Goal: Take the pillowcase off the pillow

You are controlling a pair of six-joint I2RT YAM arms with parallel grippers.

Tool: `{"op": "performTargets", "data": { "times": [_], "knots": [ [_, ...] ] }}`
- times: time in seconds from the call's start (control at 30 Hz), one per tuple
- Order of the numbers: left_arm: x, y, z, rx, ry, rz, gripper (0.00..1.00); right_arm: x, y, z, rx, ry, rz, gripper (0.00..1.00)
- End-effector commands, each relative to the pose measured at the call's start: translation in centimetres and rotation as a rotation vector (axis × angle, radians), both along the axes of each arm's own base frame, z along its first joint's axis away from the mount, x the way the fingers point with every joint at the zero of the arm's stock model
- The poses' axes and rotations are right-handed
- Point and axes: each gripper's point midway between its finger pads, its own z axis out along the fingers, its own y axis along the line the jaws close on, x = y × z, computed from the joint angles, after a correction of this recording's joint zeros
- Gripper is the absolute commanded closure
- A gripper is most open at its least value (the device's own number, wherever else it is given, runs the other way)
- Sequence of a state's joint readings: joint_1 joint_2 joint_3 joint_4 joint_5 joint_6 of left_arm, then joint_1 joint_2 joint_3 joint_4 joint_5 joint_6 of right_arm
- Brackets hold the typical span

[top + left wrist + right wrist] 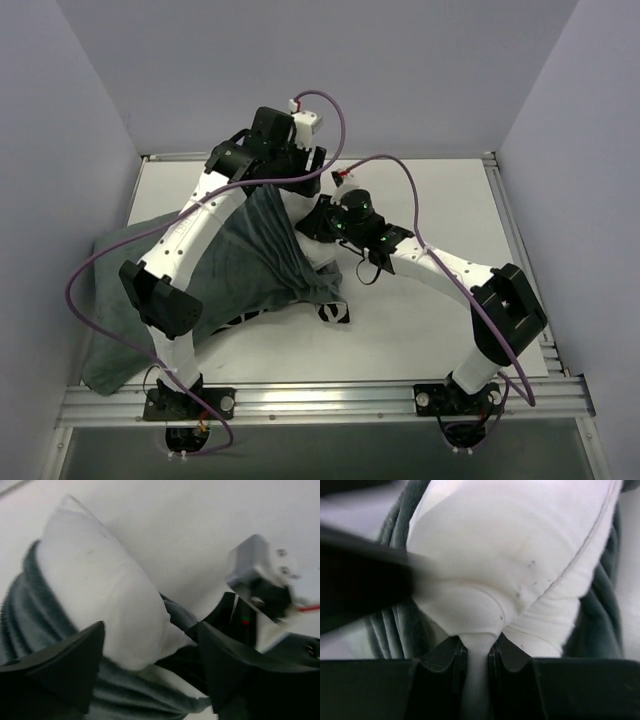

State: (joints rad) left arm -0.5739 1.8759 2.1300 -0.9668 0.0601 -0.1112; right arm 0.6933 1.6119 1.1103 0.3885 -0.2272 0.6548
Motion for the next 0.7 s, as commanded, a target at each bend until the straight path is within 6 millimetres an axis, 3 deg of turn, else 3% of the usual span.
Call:
{"op": "performTargets", "data": {
  "times": [0.0,0.03,0.07,0.1,0.23,0.33,0.37,0.4,0.5,0.57,0.6,0.67],
  "knots": [
    [-1.1,0.7,10.2,-0.116,-0.257,-0.048,0.11,-1.1,-1.1,-3.5,-0.044,0.107,-0.008,1.0],
    [-1.2,1.6,9.9,-0.098,-0.251,-0.044,0.02,-1.1,-1.2,-3.4,-0.038,0.108,-0.007,1.0],
    [-1.3,2.4,9.8,-0.074,-0.249,-0.047,0.06,-1.2,-1.1,-3.3,-0.031,0.109,-0.001,1.0],
    [-1.5,4.7,10.0,-0.056,-0.24,-0.014,0.06,-1.1,-1.0,-3.1,-0.025,0.106,0.0,1.0],
    [-2.7,9.9,8.8,0.028,-0.178,-0.012,0.06,-1.2,-0.6,-3.3,-0.028,0.124,0.012,1.0],
    [-4.7,14.1,5.1,0.195,-0.067,0.004,0.06,-1.3,-0.3,-2.6,-0.008,0.118,0.017,1.0],
    [-5.5,15.7,1.4,0.284,0.014,-0.013,0.06,-1.3,-0.2,-2.2,-0.002,0.114,0.018,1.0],
    [-6.7,17.0,1.5,0.31,-0.012,0.001,0.06,-1.5,-0.3,-2.0,-0.005,0.113,0.021,1.0],
    [-9.0,21.2,-2.3,0.471,0.019,0.025,0.06,-1.3,-0.6,-1.1,-0.005,0.099,0.009,1.0],
    [-9.9,22.2,-3.7,0.505,0.039,0.029,0.06,-1.1,-0.7,-0.8,-0.002,0.098,0.009,1.0],
    [-10.5,22.3,-5.1,0.506,0.066,0.02,0.0,-1.1,-0.7,-0.8,-0.001,0.098,0.01,1.0],
    [-10.1,22.3,-6.3,0.501,0.072,0.033,0.19,-0.8,-0.8,-0.9,-0.007,0.108,0.011,1.0]
  ]
}}
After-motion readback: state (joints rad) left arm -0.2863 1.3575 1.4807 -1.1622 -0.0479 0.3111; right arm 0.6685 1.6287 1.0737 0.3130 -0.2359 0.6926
